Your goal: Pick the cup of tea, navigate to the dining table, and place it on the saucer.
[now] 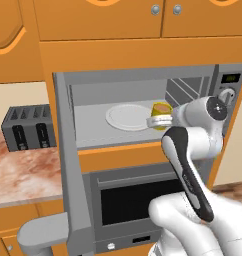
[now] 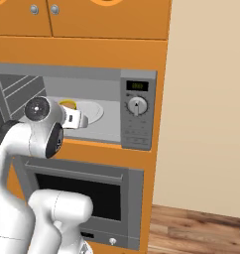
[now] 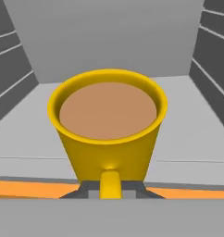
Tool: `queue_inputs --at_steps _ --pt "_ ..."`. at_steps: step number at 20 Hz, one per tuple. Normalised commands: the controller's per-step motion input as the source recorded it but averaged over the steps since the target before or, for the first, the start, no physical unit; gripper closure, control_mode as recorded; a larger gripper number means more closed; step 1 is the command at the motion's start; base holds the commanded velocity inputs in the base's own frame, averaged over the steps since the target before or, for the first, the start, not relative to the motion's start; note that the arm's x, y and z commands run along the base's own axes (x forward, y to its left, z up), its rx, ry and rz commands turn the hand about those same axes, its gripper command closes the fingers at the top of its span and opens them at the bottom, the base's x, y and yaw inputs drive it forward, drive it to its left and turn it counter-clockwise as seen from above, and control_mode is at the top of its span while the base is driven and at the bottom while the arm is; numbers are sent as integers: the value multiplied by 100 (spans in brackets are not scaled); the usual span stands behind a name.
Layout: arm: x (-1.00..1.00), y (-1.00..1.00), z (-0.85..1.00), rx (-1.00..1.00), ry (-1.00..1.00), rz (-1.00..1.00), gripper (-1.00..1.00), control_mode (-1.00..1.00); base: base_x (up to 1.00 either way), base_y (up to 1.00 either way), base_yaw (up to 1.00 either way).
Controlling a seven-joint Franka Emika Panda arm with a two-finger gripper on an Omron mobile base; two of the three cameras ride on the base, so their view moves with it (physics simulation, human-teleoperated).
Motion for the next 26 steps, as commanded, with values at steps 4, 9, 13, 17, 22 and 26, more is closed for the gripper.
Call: queue_inputs --at_steps 4,9,13,17,22,26 --pt "-100 -47 91 0 8 -2 100 -100 0 0 0" --pt "-100 -28 53 -1 9 0 100 -100 0 0 0" --pt "-85 -1 -3 -16 -5 0 100 -100 0 0 0" --pt "-50 0 0 -17 -1 6 100 -100 0 0 0" --pt "-10 0 0 -3 0 5 100 -100 0 0 0" --pt "0 0 0 0 0 0 100 -100 0 0 0"
